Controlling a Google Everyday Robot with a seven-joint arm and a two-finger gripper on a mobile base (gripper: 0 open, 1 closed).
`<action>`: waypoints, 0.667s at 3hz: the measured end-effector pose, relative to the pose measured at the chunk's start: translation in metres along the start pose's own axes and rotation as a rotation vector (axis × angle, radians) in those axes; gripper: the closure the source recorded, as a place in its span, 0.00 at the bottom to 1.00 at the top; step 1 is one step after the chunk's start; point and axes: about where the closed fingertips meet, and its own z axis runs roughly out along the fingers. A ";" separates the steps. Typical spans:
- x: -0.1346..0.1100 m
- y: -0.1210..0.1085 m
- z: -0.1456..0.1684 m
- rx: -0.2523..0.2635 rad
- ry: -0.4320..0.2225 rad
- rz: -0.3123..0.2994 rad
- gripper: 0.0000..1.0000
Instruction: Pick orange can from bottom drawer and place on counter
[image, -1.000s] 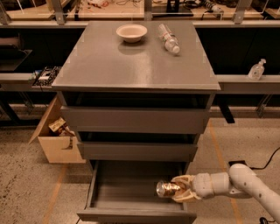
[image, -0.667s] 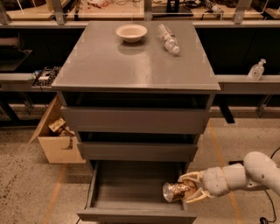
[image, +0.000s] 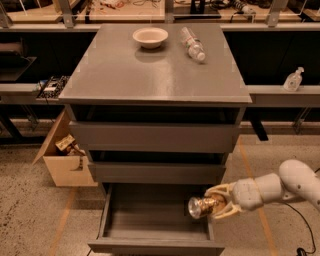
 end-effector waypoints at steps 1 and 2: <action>-0.007 -0.042 -0.024 0.012 0.014 -0.090 1.00; -0.025 -0.084 -0.048 0.052 0.047 -0.196 1.00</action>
Offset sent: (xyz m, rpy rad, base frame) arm 0.1238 -0.0337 0.1081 -0.0667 -0.3498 0.0514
